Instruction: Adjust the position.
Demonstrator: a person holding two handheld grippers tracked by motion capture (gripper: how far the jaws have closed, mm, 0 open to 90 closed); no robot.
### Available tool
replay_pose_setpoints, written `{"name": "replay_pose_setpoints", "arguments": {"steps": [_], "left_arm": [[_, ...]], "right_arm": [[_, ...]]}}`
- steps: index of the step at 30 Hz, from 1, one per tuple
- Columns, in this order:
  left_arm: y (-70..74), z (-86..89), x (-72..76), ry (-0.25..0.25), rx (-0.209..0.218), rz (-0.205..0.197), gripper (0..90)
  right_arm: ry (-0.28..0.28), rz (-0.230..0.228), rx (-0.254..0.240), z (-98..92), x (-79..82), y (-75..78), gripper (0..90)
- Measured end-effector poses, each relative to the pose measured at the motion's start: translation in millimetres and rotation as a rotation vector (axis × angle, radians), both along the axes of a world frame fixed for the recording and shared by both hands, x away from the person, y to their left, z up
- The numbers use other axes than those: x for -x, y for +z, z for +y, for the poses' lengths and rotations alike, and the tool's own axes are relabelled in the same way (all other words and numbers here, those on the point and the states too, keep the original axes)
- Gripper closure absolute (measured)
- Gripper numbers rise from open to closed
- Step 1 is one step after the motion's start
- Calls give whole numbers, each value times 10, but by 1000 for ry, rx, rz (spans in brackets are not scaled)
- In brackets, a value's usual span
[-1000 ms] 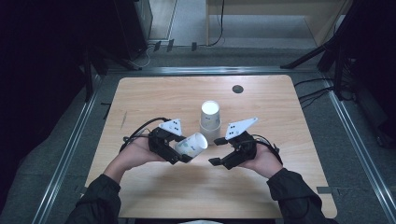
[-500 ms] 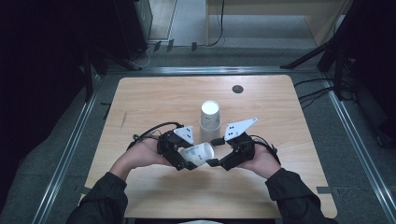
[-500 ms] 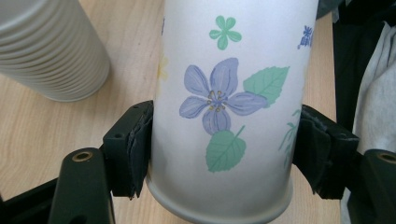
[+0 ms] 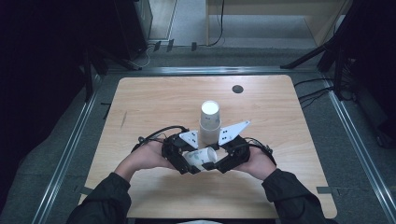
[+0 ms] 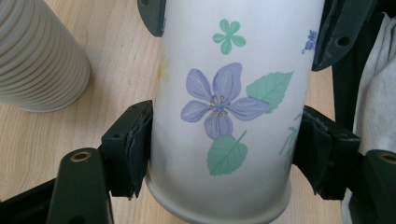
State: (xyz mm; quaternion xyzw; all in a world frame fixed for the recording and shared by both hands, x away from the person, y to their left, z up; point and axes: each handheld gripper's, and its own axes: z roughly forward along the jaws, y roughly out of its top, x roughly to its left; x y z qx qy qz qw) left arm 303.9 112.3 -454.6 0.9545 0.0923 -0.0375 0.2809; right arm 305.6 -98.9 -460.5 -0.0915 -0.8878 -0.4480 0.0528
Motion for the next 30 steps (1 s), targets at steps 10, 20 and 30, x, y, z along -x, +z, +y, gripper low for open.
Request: {"name": "replay_pose_setpoints", "arguments": {"steps": [10,20,30], "left_arm": [[23,35,5,9,41,1,166],[53,165,-25,99,131,21,91],[5,242,50,148,237,-7,77]], "right_arm": [[6,3,-3,-21,0,33,353],[-26,0,-57,-181,-32,109,351],[-38,0,-118,-269,-52,182,350]]}}
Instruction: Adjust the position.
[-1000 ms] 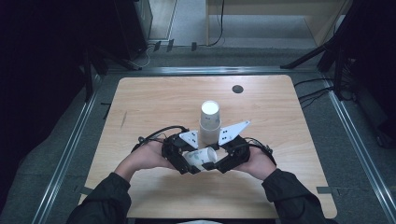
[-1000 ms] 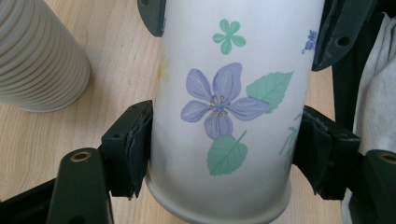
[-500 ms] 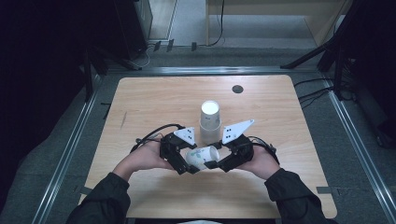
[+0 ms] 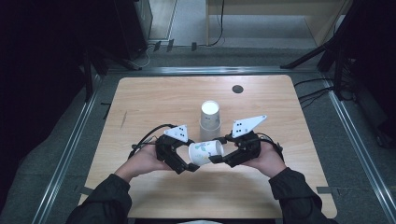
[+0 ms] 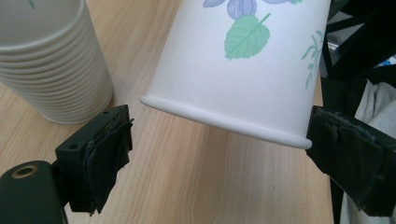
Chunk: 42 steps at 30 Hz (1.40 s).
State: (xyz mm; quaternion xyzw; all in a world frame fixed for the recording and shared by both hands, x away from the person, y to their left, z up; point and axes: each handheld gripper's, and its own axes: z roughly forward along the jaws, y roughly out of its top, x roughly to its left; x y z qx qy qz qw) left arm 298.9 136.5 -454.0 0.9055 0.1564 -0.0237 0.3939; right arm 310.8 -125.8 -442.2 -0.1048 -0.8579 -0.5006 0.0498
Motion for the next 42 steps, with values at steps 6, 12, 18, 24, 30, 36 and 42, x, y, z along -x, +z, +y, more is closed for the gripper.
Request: {"name": "replay_pose_setpoints", "arguments": {"steps": [6,12,18,24,30,36,42], "left_arm": [[-55,34,20,2,73,5,78],[-104,33,3,-12,131,32,81],[-71,63,16,-31,188,36,135],[-43,94,16,-35,219,33,150],[-27,114,17,-32,230,25,218],[-3,112,24,-35,206,4,241],[74,173,16,-45,154,1,241]], "right_arm": [[23,8,-22,25,-6,14,351],[44,35,-66,57,-23,13,350],[60,61,-87,88,-29,-10,350],[59,68,-94,89,-31,-18,351],[54,81,-101,80,-41,-23,351],[53,85,-99,83,-45,-32,344],[7,107,-85,75,-67,-38,195]]}}
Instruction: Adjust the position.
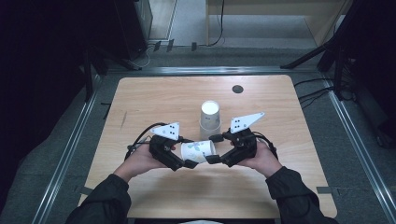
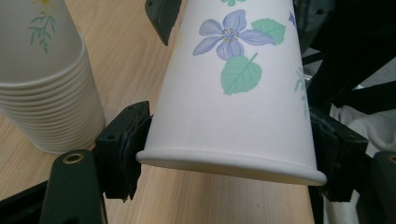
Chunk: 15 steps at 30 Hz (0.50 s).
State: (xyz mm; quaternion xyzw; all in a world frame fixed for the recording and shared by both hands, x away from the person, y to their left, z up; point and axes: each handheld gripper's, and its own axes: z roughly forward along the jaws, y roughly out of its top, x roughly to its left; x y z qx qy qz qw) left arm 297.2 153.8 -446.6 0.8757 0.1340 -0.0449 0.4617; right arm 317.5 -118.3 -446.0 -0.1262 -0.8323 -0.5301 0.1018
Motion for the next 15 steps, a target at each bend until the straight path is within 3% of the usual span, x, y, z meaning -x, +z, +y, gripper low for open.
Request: {"name": "replay_pose_setpoints", "arguments": {"steps": [8,15], "left_arm": [[129,67,-33,1,-111,-25,243],[137,-17,-47,-15,-251,-53,244]], "right_arm": [[8,-50,104,30,47,-71,218],[2,-94,174,88,66,-135,220]]}}
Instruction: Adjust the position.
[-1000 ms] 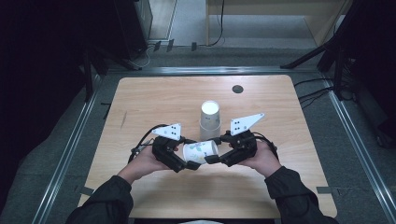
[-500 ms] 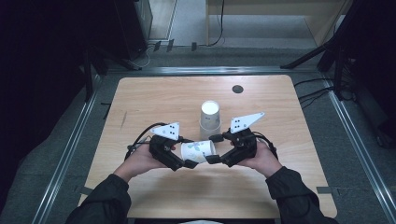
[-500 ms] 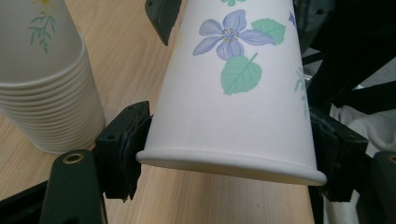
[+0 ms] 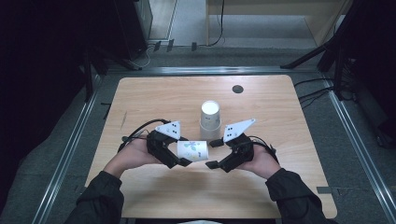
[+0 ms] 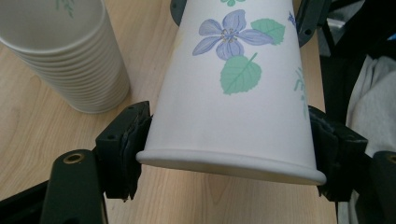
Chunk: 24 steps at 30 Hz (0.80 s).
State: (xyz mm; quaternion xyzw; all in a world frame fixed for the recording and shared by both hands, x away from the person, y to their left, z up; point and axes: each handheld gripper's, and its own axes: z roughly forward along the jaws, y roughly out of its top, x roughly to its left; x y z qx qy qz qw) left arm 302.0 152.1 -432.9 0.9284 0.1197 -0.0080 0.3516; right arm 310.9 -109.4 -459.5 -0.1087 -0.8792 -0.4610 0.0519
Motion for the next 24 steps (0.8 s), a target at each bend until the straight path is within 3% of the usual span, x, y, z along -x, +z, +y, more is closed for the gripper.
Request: {"name": "replay_pose_setpoints", "arguments": {"steps": [5,14,20,24], "left_arm": [[-81,-102,-4,-18,-88,-6,242],[-173,-257,23,-50,-198,-13,243],[-197,-338,54,-79,-208,-3,243],[-194,-348,59,-88,-194,3,244]], "right_arm": [[26,-11,29,71,22,-45,233],[67,-52,83,197,53,-112,248],[111,-50,109,272,72,-161,287],[130,-82,121,310,93,-166,329]]}}
